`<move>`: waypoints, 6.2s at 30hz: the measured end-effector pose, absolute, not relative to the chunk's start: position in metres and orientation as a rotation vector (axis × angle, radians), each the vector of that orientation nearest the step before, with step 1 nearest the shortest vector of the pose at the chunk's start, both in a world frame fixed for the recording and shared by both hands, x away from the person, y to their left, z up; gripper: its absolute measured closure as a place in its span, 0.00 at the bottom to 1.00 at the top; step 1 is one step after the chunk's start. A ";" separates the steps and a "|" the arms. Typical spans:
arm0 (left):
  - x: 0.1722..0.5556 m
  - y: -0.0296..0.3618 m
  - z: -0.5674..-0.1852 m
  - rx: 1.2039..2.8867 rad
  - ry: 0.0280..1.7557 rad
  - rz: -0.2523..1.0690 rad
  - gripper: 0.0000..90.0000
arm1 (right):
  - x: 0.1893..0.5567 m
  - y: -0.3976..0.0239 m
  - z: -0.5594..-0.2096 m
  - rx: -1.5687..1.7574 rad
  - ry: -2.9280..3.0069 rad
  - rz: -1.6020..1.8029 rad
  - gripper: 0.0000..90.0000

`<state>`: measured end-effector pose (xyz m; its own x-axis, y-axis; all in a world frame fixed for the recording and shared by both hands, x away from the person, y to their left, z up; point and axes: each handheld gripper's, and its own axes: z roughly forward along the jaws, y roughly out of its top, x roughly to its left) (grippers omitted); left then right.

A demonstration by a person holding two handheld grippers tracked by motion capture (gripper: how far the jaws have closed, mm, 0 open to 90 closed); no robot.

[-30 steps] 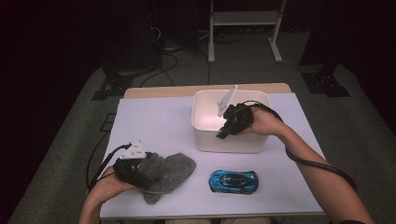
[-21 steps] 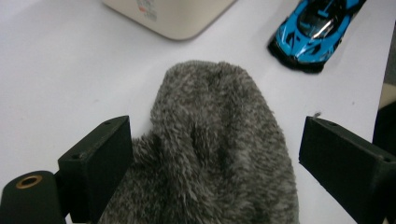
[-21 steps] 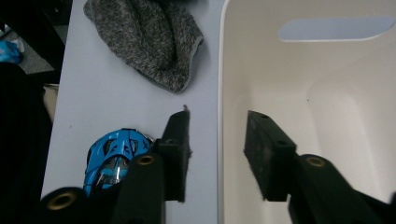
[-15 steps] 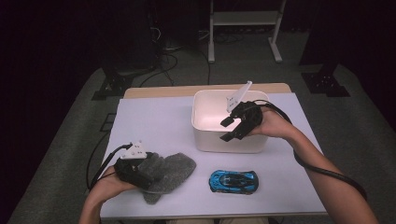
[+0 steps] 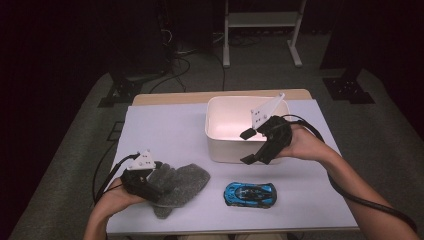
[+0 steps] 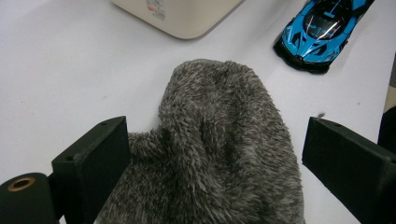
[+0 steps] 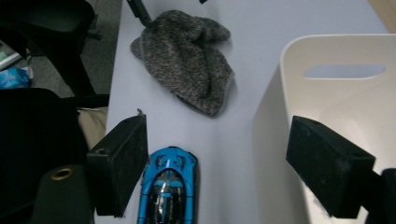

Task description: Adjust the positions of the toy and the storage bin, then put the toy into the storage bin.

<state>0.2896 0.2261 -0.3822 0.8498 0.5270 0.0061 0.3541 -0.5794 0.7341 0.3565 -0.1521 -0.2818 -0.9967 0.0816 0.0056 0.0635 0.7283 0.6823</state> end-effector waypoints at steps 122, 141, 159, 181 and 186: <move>0.289 0.223 -0.383 2.275 0.611 0.280 0.08 | 0.301 -0.155 -0.450 0.271 2.923 0.933 0.17; 0.289 0.222 -0.384 2.272 0.608 0.278 0.08 | 0.302 -0.155 -0.445 0.261 2.932 0.925 0.28; 0.289 0.224 -0.383 2.274 0.604 0.281 0.08 | 0.303 -0.154 -0.441 0.256 2.941 0.933 0.28; 0.288 0.224 -0.382 2.273 0.599 0.280 0.08 | 0.301 -0.154 -0.441 0.254 2.945 0.902 0.29; 0.287 0.224 -0.382 2.274 0.598 0.279 0.08 | 0.299 -0.152 -0.441 0.231 2.941 0.859 0.28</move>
